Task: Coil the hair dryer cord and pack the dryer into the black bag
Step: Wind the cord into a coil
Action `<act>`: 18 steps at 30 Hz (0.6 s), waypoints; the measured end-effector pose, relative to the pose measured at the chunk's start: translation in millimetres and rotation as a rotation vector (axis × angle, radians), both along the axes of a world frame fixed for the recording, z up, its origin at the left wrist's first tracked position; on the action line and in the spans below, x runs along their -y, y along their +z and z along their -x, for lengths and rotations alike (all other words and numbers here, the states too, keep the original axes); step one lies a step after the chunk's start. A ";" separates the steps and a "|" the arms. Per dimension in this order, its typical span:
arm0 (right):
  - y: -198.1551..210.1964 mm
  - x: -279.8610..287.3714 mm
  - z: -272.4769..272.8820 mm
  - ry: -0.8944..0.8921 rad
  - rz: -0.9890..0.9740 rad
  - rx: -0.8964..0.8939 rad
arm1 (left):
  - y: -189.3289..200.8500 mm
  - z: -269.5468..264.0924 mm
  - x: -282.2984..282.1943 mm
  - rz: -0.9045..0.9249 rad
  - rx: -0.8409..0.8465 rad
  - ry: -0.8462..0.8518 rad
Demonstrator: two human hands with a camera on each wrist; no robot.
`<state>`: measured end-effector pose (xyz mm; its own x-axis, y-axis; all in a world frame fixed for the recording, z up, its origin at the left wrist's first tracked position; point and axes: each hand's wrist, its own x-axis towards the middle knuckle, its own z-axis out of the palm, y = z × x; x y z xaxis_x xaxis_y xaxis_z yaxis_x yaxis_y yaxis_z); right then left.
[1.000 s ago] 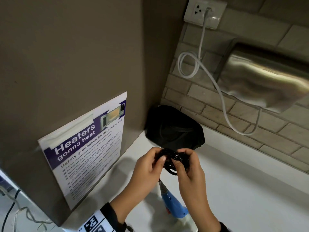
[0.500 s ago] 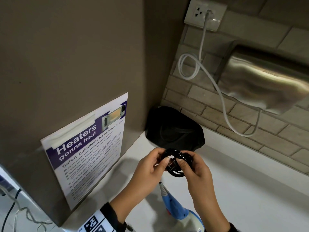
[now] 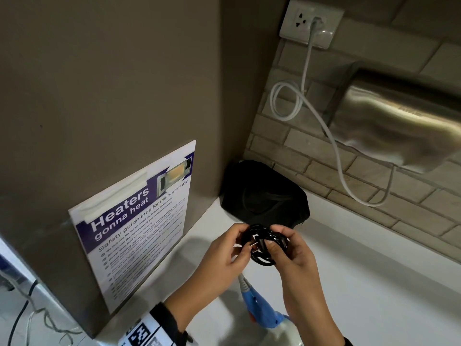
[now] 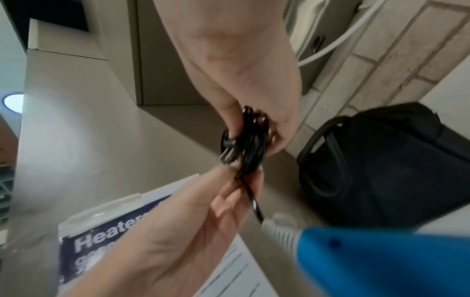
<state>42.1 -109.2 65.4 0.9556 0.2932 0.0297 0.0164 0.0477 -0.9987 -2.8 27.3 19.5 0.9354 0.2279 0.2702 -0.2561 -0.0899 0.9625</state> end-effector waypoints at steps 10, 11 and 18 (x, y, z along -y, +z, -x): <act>-1.1 4.6 -3.3 0.035 0.082 -0.088 | -1.5 -4.9 14.7 0.186 0.005 0.148; -2.4 3.5 -3.2 0.017 0.057 -0.107 | -2.2 -5.4 16.6 0.168 0.000 0.156; -3.8 2.0 0.0 -0.062 -0.126 -0.191 | 0.8 2.7 26.0 0.061 0.040 0.032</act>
<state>42.1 -111.2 61.6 0.9632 0.2397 -0.1213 -0.1661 0.1766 -0.9702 -5.5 1.2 20.3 0.9160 0.2746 0.2924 -0.2928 -0.0404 0.9553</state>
